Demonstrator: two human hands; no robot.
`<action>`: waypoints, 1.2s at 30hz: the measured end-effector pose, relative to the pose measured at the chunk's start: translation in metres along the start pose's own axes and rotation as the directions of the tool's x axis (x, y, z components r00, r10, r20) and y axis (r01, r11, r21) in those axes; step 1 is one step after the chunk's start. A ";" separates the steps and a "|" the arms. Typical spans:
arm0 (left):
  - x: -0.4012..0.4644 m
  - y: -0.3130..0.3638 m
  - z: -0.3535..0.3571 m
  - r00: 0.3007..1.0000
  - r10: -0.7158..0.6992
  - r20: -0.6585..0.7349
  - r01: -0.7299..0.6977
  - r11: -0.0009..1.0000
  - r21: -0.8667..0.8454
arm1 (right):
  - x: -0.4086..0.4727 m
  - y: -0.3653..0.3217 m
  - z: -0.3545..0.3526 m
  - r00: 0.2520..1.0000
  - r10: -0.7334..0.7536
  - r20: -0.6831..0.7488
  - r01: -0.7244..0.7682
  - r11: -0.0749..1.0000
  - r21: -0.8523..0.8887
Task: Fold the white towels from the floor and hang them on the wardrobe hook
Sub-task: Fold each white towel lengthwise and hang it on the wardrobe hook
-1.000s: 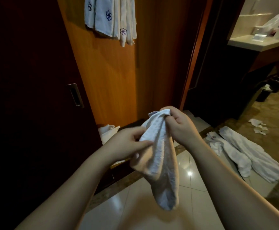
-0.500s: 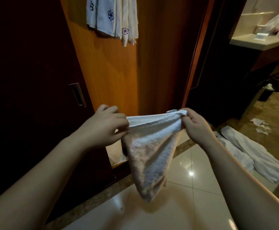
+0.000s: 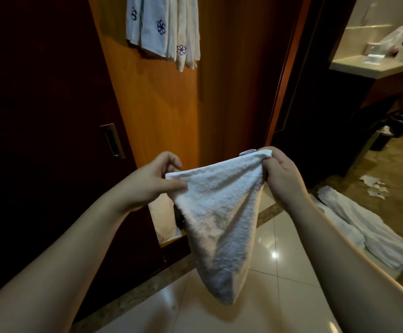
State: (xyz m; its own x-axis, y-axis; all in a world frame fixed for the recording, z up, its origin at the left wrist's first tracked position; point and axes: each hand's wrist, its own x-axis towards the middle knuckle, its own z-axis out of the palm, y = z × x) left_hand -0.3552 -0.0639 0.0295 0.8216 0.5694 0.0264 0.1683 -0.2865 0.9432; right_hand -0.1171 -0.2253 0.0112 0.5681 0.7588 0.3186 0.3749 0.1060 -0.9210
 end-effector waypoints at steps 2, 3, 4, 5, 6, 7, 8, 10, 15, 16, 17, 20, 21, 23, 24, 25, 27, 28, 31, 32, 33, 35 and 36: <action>0.001 -0.002 0.002 0.994 -0.090 0.067 0.080 0.987 0.138 | 0.000 -0.002 0.004 1.000 -0.004 0.013 0.004 1.000 0.014; 0.002 -0.004 0.003 0.988 -0.122 0.098 0.099 0.971 0.217 | 0.000 -0.003 0.005 1.000 -0.007 0.017 0.006 1.000 0.019; 0.003 -0.006 0.004 0.983 -0.146 0.113 0.110 0.955 0.275 | 0.001 -0.003 0.005 1.000 -0.011 0.016 0.011 1.000 0.021; 0.003 -0.007 0.005 0.982 -0.154 0.108 0.117 0.950 0.291 | 0.001 -0.004 0.004 1.000 -0.018 0.010 0.018 1.000 0.017; 0.004 -0.009 0.006 0.986 -0.142 0.091 0.114 0.957 0.267 | 0.000 -0.004 0.003 1.000 -0.026 0.000 0.026 1.000 0.010; 0.004 -0.010 0.008 0.992 -0.114 0.058 0.100 0.976 0.193 | 0.000 -0.005 0.002 0.999 -0.036 -0.012 0.036 0.999 0.001; 0.004 -0.012 0.011 0.997 -0.074 0.011 0.073 0.995 0.063 | 0.001 -0.004 0.001 0.999 -0.047 -0.026 0.047 0.999 -0.014; 0.004 -0.013 0.022 0.993 -0.007 -0.118 -0.027 0.956 -0.291 | 0.001 -0.003 -0.001 0.994 -0.073 -0.076 0.068 0.996 -0.065; 0.008 -0.010 0.050 0.853 0.094 -0.513 -0.282 0.911 -0.302 | 0.002 -0.004 0.005 0.966 -0.133 -0.223 0.120 0.990 -0.070; 0.008 -0.009 0.053 0.813 0.129 -0.568 -0.291 0.935 -0.204 | 0.002 -0.005 0.007 0.961 -0.138 -0.238 0.129 0.990 -0.054; 0.008 -0.007 0.054 0.776 0.165 -0.609 -0.296 0.948 -0.120 | 0.002 -0.005 0.009 0.957 -0.140 -0.254 0.134 0.990 -0.042; 0.012 0.003 0.049 0.718 0.238 -0.654 -0.329 0.944 -0.017 | 0.003 -0.003 0.014 0.941 -0.150 -0.303 0.142 0.989 -0.050; 0.014 0.008 0.046 0.720 0.243 -0.650 -0.338 0.941 -0.022 | 0.004 -0.003 0.016 0.937 -0.152 -0.315 0.143 0.988 -0.052; 0.017 0.015 0.040 0.742 0.224 -0.632 -0.355 0.931 -0.087 | 0.007 -0.004 0.018 0.930 -0.158 -0.332 0.142 0.987 -0.071; 0.019 0.018 0.038 0.753 0.207 -0.624 -0.361 0.923 -0.129 | 0.009 -0.005 0.018 0.929 -0.164 -0.333 0.143 0.986 -0.086; 0.020 0.020 0.036 0.765 0.190 -0.616 -0.365 0.915 -0.171 | 0.011 -0.007 0.018 0.930 -0.167 -0.327 0.143 0.985 -0.097; 0.023 0.022 0.035 0.782 0.177 -0.597 -0.382 0.894 -0.236 | 0.016 -0.006 0.016 0.939 -0.160 -0.304 0.134 0.986 -0.103; 0.024 0.023 0.034 0.787 0.179 -0.591 -0.391 0.885 -0.253 | 0.018 -0.004 0.014 0.949 -0.142 -0.280 0.121 0.988 -0.091; 0.026 0.024 0.034 0.796 0.174 -0.580 -0.389 0.881 -0.269 | 0.026 0.003 0.009 0.998 -0.002 -0.069 0.011 0.990 0.141; 0.026 0.024 0.034 0.798 0.167 -0.579 -0.381 0.884 -0.271 | 0.028 0.007 0.006 0.997 0.054 0.048 -0.065 0.957 0.284; 0.026 0.023 0.034 0.801 0.160 -0.576 -0.372 0.888 -0.270 | 0.030 0.010 0.003 0.982 0.089 0.168 -0.151 0.904 0.401; 0.025 0.019 0.033 0.814 0.148 -0.562 -0.349 0.897 -0.270 | 0.031 0.015 -0.003 0.941 0.146 0.304 -0.281 0.837 0.469; 0.024 0.018 0.033 0.824 0.147 -0.547 -0.337 0.903 -0.266 | 0.032 0.017 -0.006 0.933 0.174 0.315 -0.310 0.832 0.459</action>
State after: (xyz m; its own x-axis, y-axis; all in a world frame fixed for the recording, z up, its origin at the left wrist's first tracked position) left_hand -0.3139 -0.0807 0.0357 0.4035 0.8489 0.3412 -0.2697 -0.2460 0.9310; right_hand -0.0884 -0.2031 0.0073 0.3650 0.9286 0.0663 -0.2009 0.1481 -0.9684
